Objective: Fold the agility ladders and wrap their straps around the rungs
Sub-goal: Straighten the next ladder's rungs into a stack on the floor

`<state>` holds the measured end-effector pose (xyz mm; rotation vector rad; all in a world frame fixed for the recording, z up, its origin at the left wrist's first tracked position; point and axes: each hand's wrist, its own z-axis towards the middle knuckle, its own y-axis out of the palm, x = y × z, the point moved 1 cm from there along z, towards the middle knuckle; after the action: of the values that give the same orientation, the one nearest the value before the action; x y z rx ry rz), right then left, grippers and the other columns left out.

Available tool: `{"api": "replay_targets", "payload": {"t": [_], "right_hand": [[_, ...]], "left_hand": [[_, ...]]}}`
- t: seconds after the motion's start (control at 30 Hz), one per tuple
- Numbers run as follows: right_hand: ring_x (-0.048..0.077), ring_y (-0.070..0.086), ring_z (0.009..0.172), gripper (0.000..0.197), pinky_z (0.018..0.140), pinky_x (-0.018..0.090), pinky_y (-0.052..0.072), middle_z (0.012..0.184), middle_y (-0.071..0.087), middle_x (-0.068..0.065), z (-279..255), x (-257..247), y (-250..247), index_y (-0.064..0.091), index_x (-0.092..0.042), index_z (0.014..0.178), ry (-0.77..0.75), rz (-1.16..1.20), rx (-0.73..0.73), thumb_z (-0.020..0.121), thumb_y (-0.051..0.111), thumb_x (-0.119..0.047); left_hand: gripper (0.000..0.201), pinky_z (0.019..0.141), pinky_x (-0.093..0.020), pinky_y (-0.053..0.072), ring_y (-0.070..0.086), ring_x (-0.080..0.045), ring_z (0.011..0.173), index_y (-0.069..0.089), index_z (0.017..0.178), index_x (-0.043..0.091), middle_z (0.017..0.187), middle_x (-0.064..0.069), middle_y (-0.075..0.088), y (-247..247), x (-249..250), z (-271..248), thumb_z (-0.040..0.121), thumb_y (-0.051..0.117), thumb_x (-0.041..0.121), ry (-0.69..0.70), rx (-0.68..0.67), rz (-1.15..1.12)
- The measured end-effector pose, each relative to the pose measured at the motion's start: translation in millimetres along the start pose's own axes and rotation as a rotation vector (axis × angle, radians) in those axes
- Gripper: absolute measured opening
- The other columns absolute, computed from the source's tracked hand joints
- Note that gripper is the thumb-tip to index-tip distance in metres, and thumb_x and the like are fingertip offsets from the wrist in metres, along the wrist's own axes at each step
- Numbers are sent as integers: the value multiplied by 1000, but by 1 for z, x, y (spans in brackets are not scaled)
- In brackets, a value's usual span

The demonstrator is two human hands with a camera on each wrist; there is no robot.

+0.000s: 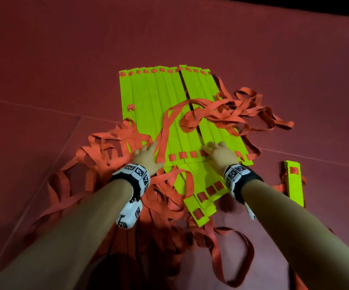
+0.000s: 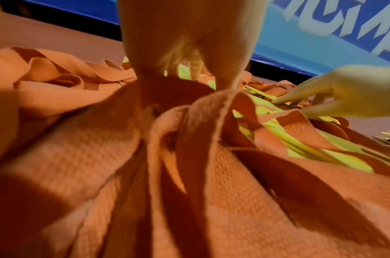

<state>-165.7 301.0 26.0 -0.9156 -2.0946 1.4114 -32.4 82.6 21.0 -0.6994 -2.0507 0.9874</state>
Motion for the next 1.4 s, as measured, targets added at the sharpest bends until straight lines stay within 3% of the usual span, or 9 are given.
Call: {"api": "replay_targets", "payload": {"t": [0.07, 0.2, 0.43, 0.7, 0.83, 1.0, 1.2, 1.3, 1.4], "right_hand": [[32, 41, 120, 54, 89, 42, 49, 145, 37, 9, 2, 0, -3, 26, -17, 150, -63, -110, -32, 99, 42, -10], [31, 44, 124, 50, 94, 40, 47, 146, 40, 13, -7, -5, -12, 27, -11, 148, -150, -200, -39, 99, 37, -6], [29, 45, 127, 51, 97, 38, 43, 146, 43, 11, -67, -30, -12, 25, -12, 151, -185, -123, -34, 101, 35, -14], [32, 56, 115, 40, 88, 36, 44, 127, 60, 14, -137, -66, -3, 46, -14, 139, -102, -59, -3, 99, 41, -18], [33, 55, 114, 42, 89, 39, 47, 127, 59, 15, -162, -78, 23, 44, -11, 138, -136, -17, -38, 98, 42, -18], [34, 54, 116, 44, 91, 39, 43, 128, 59, 17, -191, -82, 34, 45, -12, 140, -65, 122, 4, 98, 43, -22], [36, 57, 110, 46, 84, 38, 42, 121, 62, 19, -212, -87, 37, 43, -18, 143, 6, 269, 11, 97, 45, -19], [31, 50, 121, 52, 90, 36, 44, 129, 56, 13, -211, -95, 34, 39, -20, 146, 52, 302, 48, 95, 48, -27], [30, 42, 128, 52, 98, 36, 40, 134, 53, 12, -192, -104, 18, 42, -13, 143, -13, 334, 175, 93, 52, -25]], "left_hand": [[84, 102, -35, 40, 44, -31, 130, 17, 155, 25, 154, -10, 25, 4, 3, -3, 89, 68, 27, 1, -13, -19], [68, 99, -33, 42, 51, -30, 121, 32, 151, 20, 143, -16, 42, 18, 7, -16, 91, 63, 13, 83, -31, -31], [45, 97, -33, 40, 52, -32, 124, 44, 145, 14, 137, -15, 55, 19, 0, -58, 100, 47, 19, 59, -2, -3], [30, 83, -29, 43, 60, -29, 106, 58, 123, 10, 117, -15, 65, 27, -16, -173, 97, 44, 12, 181, -283, 91], [25, 62, -22, 37, 62, -30, 96, 59, 119, 10, 104, -16, 65, 46, -18, -218, 97, 47, 14, 212, -426, 107], [36, 79, -28, 47, 63, -28, 101, 64, 111, 18, 101, -6, 69, 44, -20, -225, 91, 46, 42, 191, -284, 80], [36, 80, -31, 42, 57, -27, 104, 60, 117, 23, 111, -4, 58, 21, -15, -197, 99, 39, 46, 214, -74, 102], [42, 97, -38, 41, 44, -30, 123, 50, 134, 20, 127, -11, 49, 14, -21, -176, 99, 41, 42, 212, 15, 119], [52, 102, -41, 38, 31, -27, 134, 35, 147, 20, 139, -11, 40, 7, -25, -156, 99, 43, 39, 249, 110, 235]]}}
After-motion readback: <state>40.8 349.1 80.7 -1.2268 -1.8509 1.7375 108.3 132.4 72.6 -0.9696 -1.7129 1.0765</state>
